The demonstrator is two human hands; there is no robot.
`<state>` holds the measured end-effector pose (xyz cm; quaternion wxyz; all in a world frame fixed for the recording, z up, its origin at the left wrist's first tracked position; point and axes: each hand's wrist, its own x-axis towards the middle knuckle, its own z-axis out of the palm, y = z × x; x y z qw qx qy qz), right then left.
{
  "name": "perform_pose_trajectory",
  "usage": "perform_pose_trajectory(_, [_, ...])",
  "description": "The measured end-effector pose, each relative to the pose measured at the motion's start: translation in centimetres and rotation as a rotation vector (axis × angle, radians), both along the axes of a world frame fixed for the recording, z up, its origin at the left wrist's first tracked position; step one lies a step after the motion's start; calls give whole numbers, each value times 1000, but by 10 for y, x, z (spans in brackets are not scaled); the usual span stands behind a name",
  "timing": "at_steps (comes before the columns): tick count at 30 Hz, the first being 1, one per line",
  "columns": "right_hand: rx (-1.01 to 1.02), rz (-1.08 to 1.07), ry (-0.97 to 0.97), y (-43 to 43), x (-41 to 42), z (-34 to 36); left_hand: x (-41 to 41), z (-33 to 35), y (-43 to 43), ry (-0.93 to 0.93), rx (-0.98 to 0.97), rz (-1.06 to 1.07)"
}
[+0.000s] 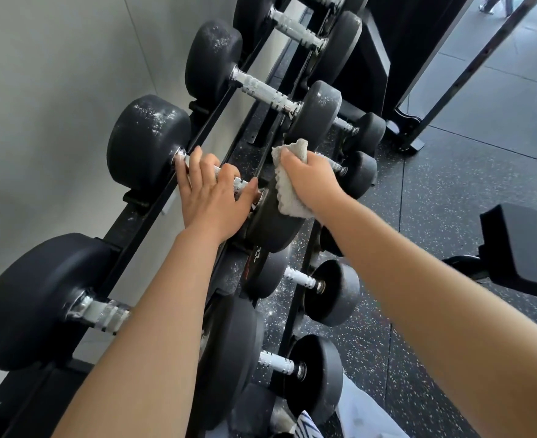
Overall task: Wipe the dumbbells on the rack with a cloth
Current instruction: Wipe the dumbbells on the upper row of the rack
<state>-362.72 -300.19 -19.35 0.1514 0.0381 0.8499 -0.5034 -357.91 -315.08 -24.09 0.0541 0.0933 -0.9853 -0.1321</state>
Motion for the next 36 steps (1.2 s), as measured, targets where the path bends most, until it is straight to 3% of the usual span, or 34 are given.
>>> perform_pose_trajectory(5, [81, 86, -345, 1, -38, 4, 0, -1, -1, 14, -1, -5])
perform_pose_trajectory(8, [96, 59, -372, 0, -42, 4, -1, 0, -1, -10, -1, -5])
perform_pose_trajectory(12, [-57, 0, -159, 2, -19, -2, -1, 2, -2, -42, -5, 4])
perform_pose_trajectory(17, [32, -27, 336, -2, 37, -12, 0, 1, -1, -35, 20, -1])
perform_pose_trajectory(19, [29, -46, 397, -4, 43, -14, 1, 1, -2, -18, 29, -6])
perform_pose_trajectory(26, [-33, 66, -172, 6, -19, 4, 1, -4, -2, 33, 5, -12])
perform_pose_trajectory(29, [-164, 89, -364, 8, -27, 8, -1, -3, -2, 39, 14, -1])
perform_pose_trajectory(33, [-95, 39, -312, 4, -27, 7, 0, -1, -1, 11, 20, 3])
perform_pose_trajectory(36, [-111, -81, -97, 2, -2, -5, 0, -2, 0, 12, 17, 6])
